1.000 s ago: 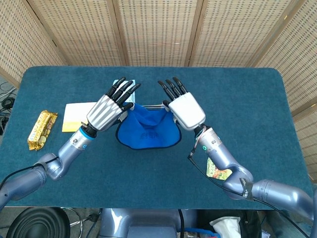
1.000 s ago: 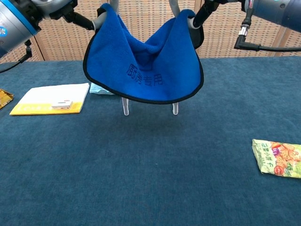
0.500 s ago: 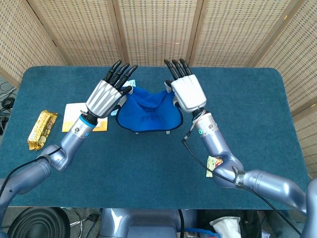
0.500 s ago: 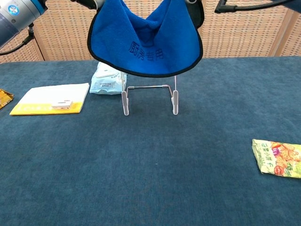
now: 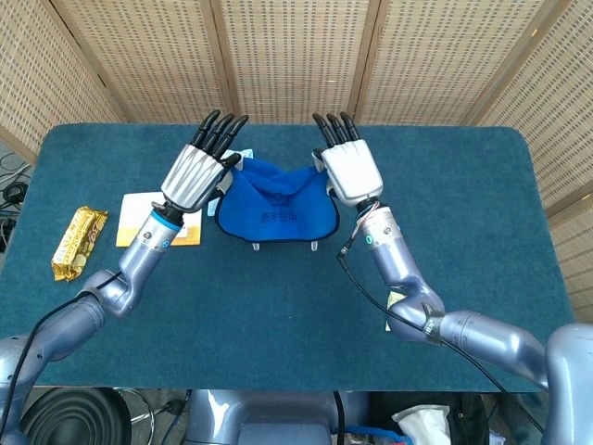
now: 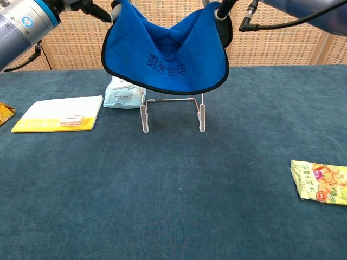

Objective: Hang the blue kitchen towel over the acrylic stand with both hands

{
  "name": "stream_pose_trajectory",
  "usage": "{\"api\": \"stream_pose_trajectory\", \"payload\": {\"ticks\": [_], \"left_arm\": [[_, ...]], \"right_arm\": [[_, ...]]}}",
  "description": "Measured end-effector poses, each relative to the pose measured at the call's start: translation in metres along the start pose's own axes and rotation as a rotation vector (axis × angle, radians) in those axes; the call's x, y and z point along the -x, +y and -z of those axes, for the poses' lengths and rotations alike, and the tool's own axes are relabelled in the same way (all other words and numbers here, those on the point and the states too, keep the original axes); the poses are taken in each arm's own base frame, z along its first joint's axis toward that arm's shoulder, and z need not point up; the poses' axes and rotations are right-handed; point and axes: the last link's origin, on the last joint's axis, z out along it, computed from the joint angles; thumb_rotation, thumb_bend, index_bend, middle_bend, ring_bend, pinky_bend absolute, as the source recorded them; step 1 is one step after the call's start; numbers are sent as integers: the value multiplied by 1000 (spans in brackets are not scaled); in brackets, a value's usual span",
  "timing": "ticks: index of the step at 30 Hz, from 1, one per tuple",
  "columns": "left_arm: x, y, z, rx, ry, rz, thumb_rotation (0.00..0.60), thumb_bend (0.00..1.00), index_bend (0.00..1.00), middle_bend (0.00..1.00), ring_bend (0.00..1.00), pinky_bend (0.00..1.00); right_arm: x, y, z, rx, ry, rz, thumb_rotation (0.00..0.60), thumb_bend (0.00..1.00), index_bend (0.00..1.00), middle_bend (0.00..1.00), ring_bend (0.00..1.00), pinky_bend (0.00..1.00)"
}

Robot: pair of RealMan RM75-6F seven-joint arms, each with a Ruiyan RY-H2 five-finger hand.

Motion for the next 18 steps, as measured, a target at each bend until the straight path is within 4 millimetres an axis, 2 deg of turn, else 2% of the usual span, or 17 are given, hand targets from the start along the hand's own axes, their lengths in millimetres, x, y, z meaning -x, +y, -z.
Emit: {"api": "stream_pose_trajectory", "payload": {"ticks": [6, 18], "left_arm": [[18, 5, 4, -62, -65, 37, 600, 480, 748, 0, 0, 0], [40, 11, 17, -91, -149, 39, 600, 481, 748, 0, 0, 0]], "right_arm": [[22, 3, 1, 24, -27, -3, 600, 448, 668, 65, 0, 0], [49, 7, 8, 39, -64, -9, 600, 447, 669, 72, 0, 0]]}}
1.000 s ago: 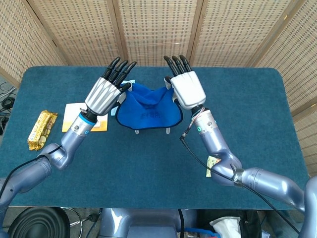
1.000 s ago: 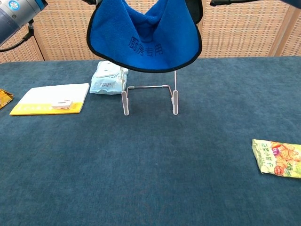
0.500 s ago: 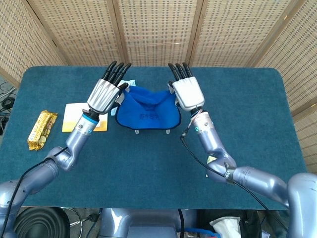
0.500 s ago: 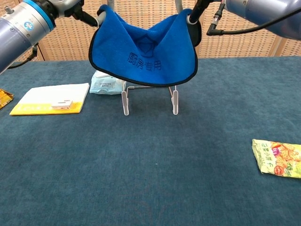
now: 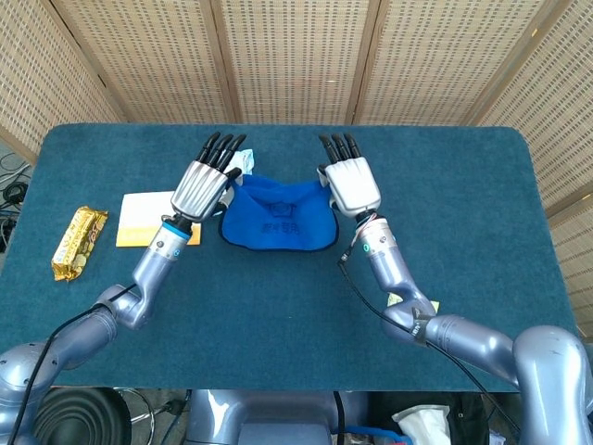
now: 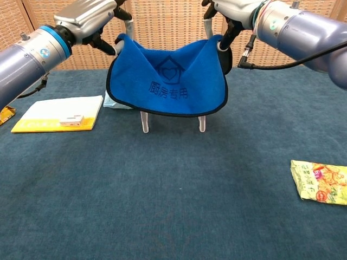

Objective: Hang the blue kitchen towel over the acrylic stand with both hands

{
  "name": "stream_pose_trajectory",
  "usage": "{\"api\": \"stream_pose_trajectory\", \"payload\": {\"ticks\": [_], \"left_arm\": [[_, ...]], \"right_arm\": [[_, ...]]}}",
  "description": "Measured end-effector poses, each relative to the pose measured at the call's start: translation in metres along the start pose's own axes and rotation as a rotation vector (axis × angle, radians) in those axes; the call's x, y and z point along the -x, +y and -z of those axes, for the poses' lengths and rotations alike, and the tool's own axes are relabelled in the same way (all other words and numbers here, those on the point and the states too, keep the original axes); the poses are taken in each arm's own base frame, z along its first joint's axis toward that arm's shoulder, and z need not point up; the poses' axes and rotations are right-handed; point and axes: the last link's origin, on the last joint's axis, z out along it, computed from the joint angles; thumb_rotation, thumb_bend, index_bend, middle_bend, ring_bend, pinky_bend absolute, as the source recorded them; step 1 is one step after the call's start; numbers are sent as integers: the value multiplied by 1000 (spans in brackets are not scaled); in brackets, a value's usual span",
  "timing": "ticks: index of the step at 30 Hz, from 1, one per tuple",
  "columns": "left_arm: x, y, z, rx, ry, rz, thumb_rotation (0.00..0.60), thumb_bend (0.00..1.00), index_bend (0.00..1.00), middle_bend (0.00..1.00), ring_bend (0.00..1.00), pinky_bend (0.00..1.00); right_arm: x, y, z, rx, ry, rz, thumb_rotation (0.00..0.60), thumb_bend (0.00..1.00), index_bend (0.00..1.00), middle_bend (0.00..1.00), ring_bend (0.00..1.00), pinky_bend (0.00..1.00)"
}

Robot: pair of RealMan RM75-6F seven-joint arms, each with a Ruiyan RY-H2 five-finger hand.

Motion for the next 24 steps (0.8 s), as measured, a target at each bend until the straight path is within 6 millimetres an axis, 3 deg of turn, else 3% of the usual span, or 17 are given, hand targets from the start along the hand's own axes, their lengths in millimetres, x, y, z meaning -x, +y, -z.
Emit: {"api": "stream_pose_trajectory", "payload": {"ticks": [24], "left_arm": [[25, -13, 16, -34, -67, 3, 600, 483, 748, 0, 0, 0]], "right_arm": [[22, 4, 7, 8, -33, -20, 600, 445, 669, 74, 0, 0]]}}
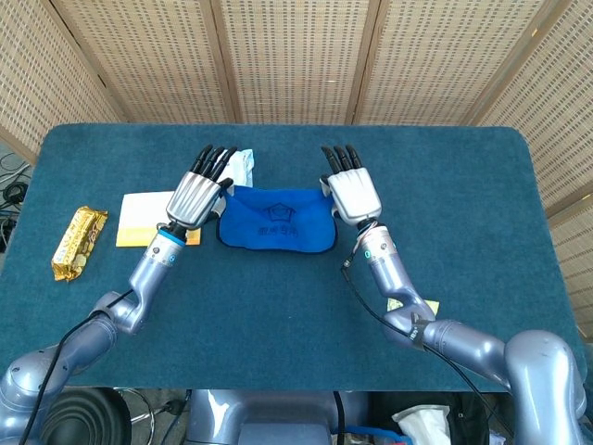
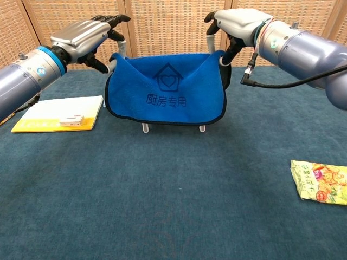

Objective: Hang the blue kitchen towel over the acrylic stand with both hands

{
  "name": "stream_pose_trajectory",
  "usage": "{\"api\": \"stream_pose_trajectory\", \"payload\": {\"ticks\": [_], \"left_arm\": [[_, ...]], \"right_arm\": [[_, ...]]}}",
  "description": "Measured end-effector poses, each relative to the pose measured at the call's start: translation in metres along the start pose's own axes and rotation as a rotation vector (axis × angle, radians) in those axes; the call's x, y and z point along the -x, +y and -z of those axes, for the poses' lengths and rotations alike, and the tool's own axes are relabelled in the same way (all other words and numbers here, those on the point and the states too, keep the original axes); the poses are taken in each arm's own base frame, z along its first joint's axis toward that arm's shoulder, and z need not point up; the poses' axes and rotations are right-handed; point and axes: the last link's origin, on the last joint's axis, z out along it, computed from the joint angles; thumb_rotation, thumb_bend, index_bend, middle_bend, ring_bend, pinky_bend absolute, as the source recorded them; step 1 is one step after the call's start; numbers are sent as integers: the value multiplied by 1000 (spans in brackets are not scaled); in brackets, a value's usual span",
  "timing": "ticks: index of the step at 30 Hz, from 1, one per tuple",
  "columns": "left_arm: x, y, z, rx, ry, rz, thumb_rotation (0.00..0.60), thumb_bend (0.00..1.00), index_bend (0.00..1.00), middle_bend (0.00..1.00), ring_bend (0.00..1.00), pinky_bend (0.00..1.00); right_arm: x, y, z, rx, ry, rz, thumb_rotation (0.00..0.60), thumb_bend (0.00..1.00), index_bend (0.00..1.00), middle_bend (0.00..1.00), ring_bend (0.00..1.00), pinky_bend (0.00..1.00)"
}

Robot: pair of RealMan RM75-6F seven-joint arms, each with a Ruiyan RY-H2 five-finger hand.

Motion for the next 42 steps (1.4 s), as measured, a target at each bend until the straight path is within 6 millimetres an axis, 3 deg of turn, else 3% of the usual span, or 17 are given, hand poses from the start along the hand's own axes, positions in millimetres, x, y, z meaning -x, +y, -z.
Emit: {"api": "stream_pose_trajectory", "payload": {"ticks": [23, 25, 28, 31, 33, 35, 38, 42], "left_arm": [[12, -1, 5, 12, -37, -43, 600, 484, 748, 0, 0, 0], [12, -2, 6, 12, -40, -40, 600, 463, 748, 0, 0, 0], [12, -3, 6, 17, -45, -46, 600, 350, 745, 0, 0, 0], [12, -4, 8, 23, -49, -52, 600, 246, 562, 0, 0, 0], [13, -6, 9, 22, -51, -54, 600, 175, 278, 0, 0, 0], [12, -7, 9, 18, -50, -46, 600, 150, 98, 0, 0, 0], [11, -7, 9, 16, -47, -44, 600, 144, 3, 0, 0, 0], [9, -8, 9, 16, -39, -47, 600, 143, 0, 0, 0, 0]], "right_arm": [[12, 11, 5, -2, -20, 19, 600, 440, 669, 74, 0, 0], [12, 10, 5, -1, -22, 15, 600, 440, 669, 74, 0, 0], [12, 10, 5, 0, -27, 7, 600, 423, 628, 70, 0, 0], [12, 11, 5, -3, -31, -2, 600, 254, 353, 34, 0, 0], [11, 12, 6, -2, -36, -5, 600, 151, 161, 5, 0, 0], [11, 12, 6, -1, -36, -7, 600, 129, 85, 0, 0, 0], [10, 12, 7, 1, -32, -4, 600, 118, 26, 0, 0, 0], [9, 12, 8, 0, -27, -9, 600, 105, 0, 0, 0, 0]]}}
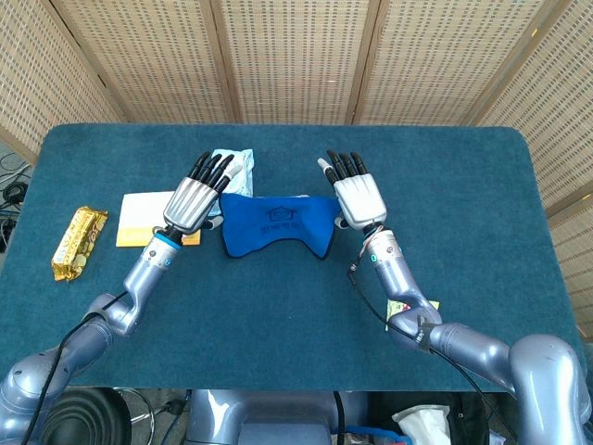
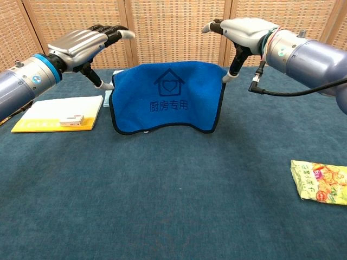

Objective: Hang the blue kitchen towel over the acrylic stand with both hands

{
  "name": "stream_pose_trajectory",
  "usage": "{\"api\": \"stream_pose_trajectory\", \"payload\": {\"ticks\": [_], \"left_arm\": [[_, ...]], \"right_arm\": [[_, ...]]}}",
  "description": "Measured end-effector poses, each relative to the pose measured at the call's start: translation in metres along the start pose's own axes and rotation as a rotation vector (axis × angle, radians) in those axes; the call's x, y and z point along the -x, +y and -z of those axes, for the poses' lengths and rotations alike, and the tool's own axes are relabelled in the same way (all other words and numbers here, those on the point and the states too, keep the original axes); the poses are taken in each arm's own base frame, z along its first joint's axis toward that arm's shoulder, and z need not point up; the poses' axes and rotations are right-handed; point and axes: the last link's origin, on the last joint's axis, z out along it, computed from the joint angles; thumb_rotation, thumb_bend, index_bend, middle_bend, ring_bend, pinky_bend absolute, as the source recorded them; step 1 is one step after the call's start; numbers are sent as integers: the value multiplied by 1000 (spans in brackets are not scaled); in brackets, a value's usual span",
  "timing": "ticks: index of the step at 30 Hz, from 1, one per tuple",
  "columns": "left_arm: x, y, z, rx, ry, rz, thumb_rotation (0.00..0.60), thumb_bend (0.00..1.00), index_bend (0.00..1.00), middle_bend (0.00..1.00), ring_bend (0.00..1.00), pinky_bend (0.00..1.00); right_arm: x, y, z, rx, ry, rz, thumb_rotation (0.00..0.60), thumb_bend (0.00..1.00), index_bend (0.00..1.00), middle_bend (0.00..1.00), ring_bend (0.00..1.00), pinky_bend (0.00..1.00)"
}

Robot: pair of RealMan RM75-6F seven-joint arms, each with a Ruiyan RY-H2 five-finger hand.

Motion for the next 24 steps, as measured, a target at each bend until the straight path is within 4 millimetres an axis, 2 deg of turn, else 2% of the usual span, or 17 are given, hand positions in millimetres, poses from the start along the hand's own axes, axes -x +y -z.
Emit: {"api": "stream_pose_trajectory", "payload": {"ticks": [10, 15, 20, 24], "left_arm": [[-9, -17, 9, -37, 9, -13, 600, 128, 0, 0, 0, 0], [-17, -31, 22, -78, 15, -7, 600, 59, 0, 0, 0, 0], [-28, -46, 50, -136, 23, 16, 600, 0, 0, 0, 0, 0], [-38, -55, 82, -196, 36, 47, 600, 0, 0, 0, 0, 0]], "right_arm": [[-11, 7, 10, 9, 21, 13, 600, 105, 0, 0, 0, 0], [-20, 21, 27, 25, 37, 21, 600, 105, 0, 0, 0, 0], [-29, 50, 56, 64, 58, 39, 600, 95, 0, 0, 0, 0], [-34, 71, 82, 98, 77, 23, 600, 19, 0, 0, 0, 0]]}}
